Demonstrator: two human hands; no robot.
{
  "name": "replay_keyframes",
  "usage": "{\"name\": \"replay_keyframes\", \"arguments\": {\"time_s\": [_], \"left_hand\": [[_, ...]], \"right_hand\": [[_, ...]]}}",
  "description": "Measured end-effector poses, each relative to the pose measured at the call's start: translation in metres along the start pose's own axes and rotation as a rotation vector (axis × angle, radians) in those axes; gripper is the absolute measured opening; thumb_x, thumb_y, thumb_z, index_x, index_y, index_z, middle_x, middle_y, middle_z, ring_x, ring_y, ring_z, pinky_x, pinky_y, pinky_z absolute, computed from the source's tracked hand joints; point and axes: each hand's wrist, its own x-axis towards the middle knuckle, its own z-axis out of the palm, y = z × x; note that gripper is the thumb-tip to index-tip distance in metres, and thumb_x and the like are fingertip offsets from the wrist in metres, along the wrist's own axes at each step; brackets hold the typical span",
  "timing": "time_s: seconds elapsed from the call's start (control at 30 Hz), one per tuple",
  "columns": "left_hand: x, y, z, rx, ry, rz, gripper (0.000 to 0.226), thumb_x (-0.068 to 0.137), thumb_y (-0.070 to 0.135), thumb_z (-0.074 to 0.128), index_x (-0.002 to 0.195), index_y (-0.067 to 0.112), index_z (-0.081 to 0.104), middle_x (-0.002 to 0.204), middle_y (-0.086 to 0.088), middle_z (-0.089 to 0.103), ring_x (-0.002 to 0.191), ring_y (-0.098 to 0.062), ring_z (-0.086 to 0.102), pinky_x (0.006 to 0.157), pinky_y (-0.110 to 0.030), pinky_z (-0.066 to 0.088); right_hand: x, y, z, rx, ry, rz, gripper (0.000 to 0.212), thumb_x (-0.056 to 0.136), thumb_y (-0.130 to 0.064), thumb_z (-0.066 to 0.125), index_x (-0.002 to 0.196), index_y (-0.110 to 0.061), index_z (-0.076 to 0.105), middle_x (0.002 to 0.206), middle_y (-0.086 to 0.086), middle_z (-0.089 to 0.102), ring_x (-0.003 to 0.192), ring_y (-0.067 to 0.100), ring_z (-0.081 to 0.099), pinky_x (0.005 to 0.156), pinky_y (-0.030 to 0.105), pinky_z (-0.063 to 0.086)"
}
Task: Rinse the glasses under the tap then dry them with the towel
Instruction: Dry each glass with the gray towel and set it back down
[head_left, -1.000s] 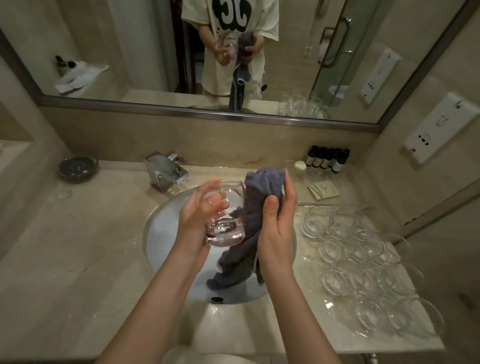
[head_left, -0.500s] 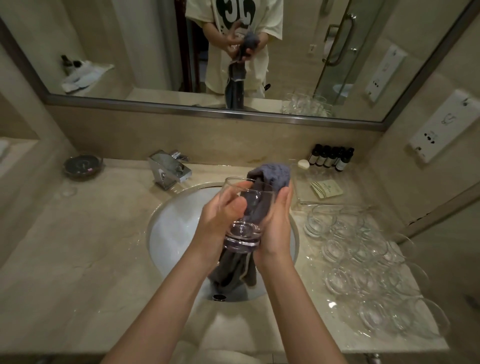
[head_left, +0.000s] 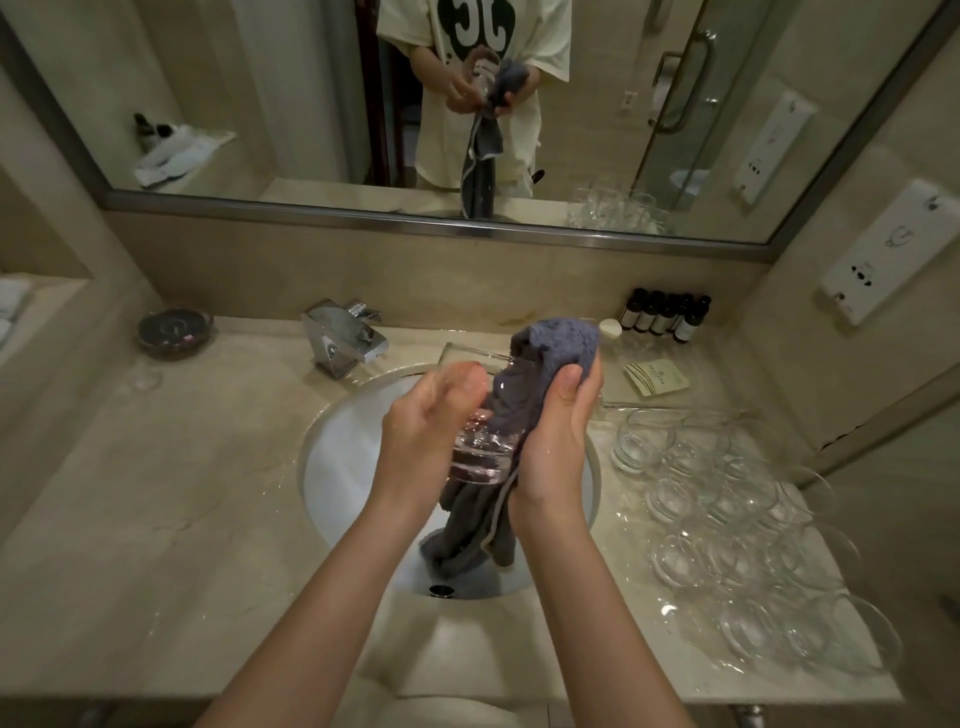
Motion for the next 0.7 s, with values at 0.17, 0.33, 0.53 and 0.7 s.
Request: {"name": "replay_keyframes", "arguments": {"time_s": [0.17, 0.33, 0.53, 0.7], "left_hand": [[0.002, 0.005, -0.001, 0.042, 0.008, -0.061, 0.058, 0.073, 0.074, 0.051, 0.103, 0.026, 0.065, 0.085, 0.006, 0.063, 0.066, 0.004, 0.061, 0.063, -0.017, 0.047], [0.0, -0.001, -0.004, 0.035, 0.129, -0.009, 0.046, 0.066, 0.079, 0.055, 0.095, 0.043, 0.053, 0.089, 0.005, 0.072, 0.08, -0.012, 0.071, 0.069, -0.035, 0.057], [0.003, 0.002, -0.011, -0.022, -0.053, -0.049, 0.059, 0.055, 0.045, 0.08, 0.108, 0.028, 0.058, 0.087, 0.013, 0.074, 0.086, -0.009, 0.071, 0.073, -0.041, 0.057], [0.0, 0.001, -0.017, -0.142, -0.135, -0.135, 0.042, 0.063, 0.043, 0.071, 0.099, 0.021, 0.068, 0.073, 0.013, 0.069, 0.064, -0.006, 0.067, 0.056, -0.025, 0.055]], "right_hand": [[-0.004, -0.001, 0.003, -0.015, -0.019, 0.027, 0.033, 0.101, -0.041, 0.03, 0.133, -0.046, 0.026, 0.122, -0.026, 0.048, 0.106, -0.013, 0.056, 0.09, 0.014, 0.048], [-0.013, -0.005, 0.007, -0.065, -0.028, -0.045, 0.031, 0.103, -0.031, 0.03, 0.132, -0.038, 0.024, 0.102, -0.034, 0.047, 0.08, -0.024, 0.056, 0.068, 0.002, 0.042], [-0.011, -0.002, 0.006, -0.066, -0.018, -0.045, 0.028, 0.1, -0.038, 0.03, 0.127, -0.042, 0.028, 0.109, -0.031, 0.048, 0.088, -0.022, 0.056, 0.073, 0.006, 0.045], [-0.008, 0.002, 0.004, -0.048, -0.012, 0.003, 0.027, 0.1, -0.042, 0.032, 0.127, -0.045, 0.029, 0.116, -0.026, 0.05, 0.096, -0.016, 0.056, 0.08, 0.011, 0.048]]}}
